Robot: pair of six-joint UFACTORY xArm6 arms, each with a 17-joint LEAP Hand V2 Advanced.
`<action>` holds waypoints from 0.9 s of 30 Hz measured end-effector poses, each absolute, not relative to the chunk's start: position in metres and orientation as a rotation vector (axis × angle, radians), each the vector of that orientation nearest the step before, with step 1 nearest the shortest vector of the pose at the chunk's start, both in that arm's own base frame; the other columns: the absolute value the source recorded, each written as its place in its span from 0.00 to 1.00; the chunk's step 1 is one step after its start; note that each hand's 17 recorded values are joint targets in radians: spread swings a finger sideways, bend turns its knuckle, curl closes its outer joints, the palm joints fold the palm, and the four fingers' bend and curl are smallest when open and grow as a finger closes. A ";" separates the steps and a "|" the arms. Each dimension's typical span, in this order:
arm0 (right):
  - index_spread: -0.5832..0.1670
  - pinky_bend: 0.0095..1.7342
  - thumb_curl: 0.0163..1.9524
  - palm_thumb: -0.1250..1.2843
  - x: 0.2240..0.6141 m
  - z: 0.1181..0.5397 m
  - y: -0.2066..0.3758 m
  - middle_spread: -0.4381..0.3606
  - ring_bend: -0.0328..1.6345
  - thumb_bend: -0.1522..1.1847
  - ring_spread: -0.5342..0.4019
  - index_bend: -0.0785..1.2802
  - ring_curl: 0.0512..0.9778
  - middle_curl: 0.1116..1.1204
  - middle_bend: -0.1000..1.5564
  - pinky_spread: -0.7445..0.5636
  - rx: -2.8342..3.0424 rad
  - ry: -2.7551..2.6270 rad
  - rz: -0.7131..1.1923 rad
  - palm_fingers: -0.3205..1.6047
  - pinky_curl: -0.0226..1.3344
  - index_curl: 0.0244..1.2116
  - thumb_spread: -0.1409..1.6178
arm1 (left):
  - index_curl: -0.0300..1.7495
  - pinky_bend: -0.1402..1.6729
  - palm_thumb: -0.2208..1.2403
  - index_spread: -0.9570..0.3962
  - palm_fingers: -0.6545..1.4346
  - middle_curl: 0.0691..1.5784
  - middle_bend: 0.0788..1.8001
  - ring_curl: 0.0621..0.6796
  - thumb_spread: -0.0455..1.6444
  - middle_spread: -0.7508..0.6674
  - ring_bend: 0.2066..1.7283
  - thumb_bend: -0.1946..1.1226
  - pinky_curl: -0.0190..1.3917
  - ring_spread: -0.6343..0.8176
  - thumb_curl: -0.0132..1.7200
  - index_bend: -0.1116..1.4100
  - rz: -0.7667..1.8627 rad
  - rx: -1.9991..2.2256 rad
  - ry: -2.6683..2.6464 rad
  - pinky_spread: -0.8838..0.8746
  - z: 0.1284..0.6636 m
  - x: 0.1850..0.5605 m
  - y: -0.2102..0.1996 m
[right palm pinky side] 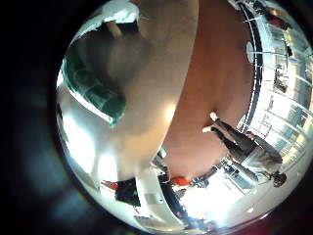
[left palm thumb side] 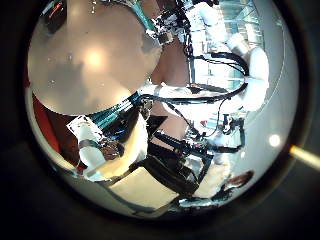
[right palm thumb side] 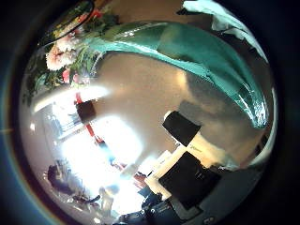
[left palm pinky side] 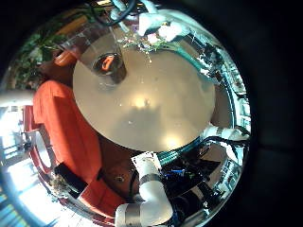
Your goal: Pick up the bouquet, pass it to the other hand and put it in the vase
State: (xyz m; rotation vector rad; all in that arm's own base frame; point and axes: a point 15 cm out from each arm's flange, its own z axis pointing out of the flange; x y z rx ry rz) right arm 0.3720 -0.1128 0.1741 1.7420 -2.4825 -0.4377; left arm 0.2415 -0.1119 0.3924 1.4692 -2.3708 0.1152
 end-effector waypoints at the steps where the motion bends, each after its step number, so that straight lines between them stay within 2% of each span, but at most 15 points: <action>1: 0.46 0.36 0.22 0.50 0.372 0.172 -0.113 0.44 0.59 0.10 0.42 0.33 0.39 0.38 0.49 0.62 1.740 -2.480 -0.442 0.35 0.29 0.38 0.66 | 0.20 0.19 0.43 0.79 0.36 0.18 0.07 0.24 0.68 0.81 0.14 0.13 0.24 0.82 0.20 0.19 0.113 1.469 -2.371 0.79 0.392 0.241 -0.112; 15: 0.41 0.40 0.22 0.57 0.372 0.156 -0.110 0.39 0.63 0.10 0.36 0.32 0.41 0.40 0.49 0.50 1.705 -2.466 -0.479 0.43 0.27 0.39 0.66 | 0.20 0.19 0.43 0.79 0.36 0.18 0.07 0.24 0.68 0.81 0.15 0.13 0.24 0.82 0.20 0.19 0.105 1.470 -2.377 0.79 0.392 0.238 -0.107; 18: 0.37 0.45 0.23 0.58 0.372 0.154 -0.110 0.37 0.64 0.10 0.33 0.31 0.41 0.42 0.50 0.43 1.711 -2.444 -0.470 0.52 0.27 0.39 0.66 | 0.20 0.19 0.43 0.79 0.36 0.18 0.07 0.23 0.68 0.81 0.15 0.13 0.24 0.82 0.20 0.19 0.106 1.470 -2.379 0.79 0.393 0.238 -0.107; 22: 0.27 0.55 0.23 0.63 0.371 0.155 -0.114 0.24 0.66 0.11 0.29 0.35 0.41 0.44 0.54 0.27 1.708 -2.413 -0.425 0.73 0.29 0.41 0.64 | 0.20 0.19 0.43 0.79 0.36 0.18 0.07 0.23 0.68 0.81 0.15 0.13 0.24 0.82 0.20 0.19 0.104 1.468 -2.379 0.79 0.393 0.238 -0.108; 23: 0.25 0.56 0.24 0.65 0.371 0.155 -0.114 0.24 0.67 0.11 0.29 0.40 0.44 0.47 0.56 0.26 1.707 -2.408 -0.418 0.81 0.30 0.45 0.64 | 0.20 0.19 0.43 0.79 0.36 0.18 0.07 0.23 0.68 0.81 0.15 0.13 0.24 0.82 0.20 0.19 0.104 1.468 -2.379 0.79 0.392 0.238 -0.108; 27: 0.22 0.65 0.25 0.73 0.373 0.158 -0.112 0.23 0.74 0.12 0.30 0.55 0.50 0.55 0.65 0.27 1.711 -2.405 -0.398 0.84 0.37 0.56 0.62 | 0.20 0.19 0.43 0.79 0.36 0.18 0.07 0.23 0.68 0.81 0.15 0.13 0.24 0.82 0.20 0.19 0.104 1.464 -2.381 0.79 0.394 0.238 -0.107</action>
